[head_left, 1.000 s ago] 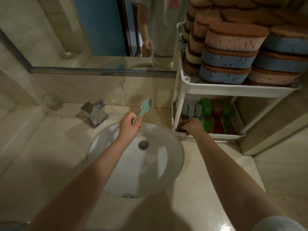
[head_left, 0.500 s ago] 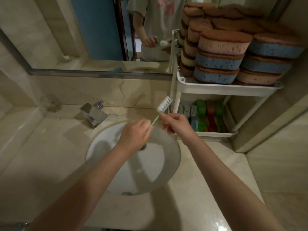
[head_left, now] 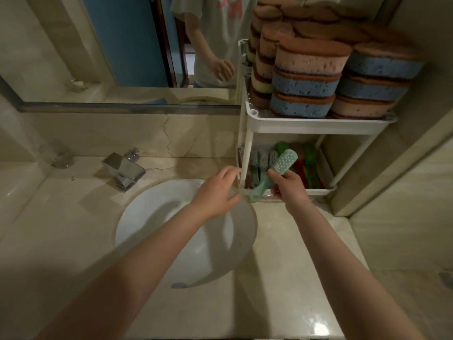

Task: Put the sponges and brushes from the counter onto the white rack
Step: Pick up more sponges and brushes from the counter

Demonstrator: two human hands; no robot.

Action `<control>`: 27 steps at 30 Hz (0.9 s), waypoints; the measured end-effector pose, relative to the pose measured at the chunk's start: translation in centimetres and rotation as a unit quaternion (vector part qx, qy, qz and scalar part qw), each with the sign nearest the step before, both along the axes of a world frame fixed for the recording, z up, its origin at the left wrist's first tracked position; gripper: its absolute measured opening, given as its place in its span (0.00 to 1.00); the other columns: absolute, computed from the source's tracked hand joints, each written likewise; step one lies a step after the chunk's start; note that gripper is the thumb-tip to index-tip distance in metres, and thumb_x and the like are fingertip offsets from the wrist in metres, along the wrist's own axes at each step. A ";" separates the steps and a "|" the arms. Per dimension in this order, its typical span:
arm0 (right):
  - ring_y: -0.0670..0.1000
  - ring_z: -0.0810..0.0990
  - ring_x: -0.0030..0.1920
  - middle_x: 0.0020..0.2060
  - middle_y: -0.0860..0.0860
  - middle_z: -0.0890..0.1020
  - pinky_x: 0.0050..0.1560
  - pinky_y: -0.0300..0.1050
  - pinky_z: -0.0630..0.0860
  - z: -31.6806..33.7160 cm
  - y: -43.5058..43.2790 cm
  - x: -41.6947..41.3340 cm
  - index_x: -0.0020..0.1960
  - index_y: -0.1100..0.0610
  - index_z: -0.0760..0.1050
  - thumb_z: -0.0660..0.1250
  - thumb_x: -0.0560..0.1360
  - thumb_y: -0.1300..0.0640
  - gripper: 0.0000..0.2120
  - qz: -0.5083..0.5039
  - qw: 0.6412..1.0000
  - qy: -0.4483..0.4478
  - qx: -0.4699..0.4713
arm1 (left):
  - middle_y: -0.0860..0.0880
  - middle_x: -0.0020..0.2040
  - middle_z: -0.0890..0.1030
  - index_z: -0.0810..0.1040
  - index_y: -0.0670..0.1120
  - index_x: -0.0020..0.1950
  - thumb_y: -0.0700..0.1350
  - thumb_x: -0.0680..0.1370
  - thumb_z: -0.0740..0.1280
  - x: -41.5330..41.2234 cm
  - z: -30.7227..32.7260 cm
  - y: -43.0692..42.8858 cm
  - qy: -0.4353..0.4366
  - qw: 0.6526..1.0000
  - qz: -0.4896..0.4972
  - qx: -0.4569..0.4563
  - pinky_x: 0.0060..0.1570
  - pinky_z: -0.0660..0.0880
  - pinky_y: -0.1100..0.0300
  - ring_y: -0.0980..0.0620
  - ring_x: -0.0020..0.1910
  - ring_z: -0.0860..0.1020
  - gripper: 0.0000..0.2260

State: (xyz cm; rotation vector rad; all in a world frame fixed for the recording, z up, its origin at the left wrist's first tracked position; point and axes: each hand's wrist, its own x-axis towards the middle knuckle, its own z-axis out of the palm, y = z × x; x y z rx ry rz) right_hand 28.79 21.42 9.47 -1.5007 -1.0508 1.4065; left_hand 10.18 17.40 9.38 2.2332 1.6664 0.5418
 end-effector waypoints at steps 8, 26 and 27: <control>0.50 0.73 0.32 0.35 0.57 0.75 0.31 0.41 0.71 -1.9 9.5 1.4 0.42 0.60 0.71 0.64 0.76 0.69 0.07 0.030 0.995 -0.061 -0.073 | 0.47 0.58 0.78 0.73 0.44 0.64 0.44 0.78 0.65 3.3 2.9 5.8 -0.283 0.937 0.155 -0.132 0.56 0.74 0.56 0.49 0.55 0.77 0.15; 0.56 0.81 0.47 0.46 0.56 0.83 0.50 0.47 0.79 -7.0 12.4 -1.9 0.49 0.59 0.79 0.69 0.73 0.58 0.06 0.155 0.882 -0.443 0.036 | 0.43 0.50 0.82 0.78 0.40 0.54 0.45 0.79 0.62 3.2 1.6 6.9 -0.317 0.922 0.191 -0.115 0.50 0.74 0.55 0.48 0.48 0.78 0.11; 0.56 0.81 0.47 0.46 0.56 0.83 0.48 0.46 0.79 -7.1 12.3 -2.0 0.48 0.59 0.80 0.69 0.73 0.58 0.06 0.149 0.880 -0.449 0.046 | 0.44 0.50 0.81 0.78 0.40 0.55 0.45 0.79 0.62 3.1 1.5 6.9 -0.324 0.919 0.192 -0.118 0.50 0.73 0.57 0.50 0.48 0.78 0.11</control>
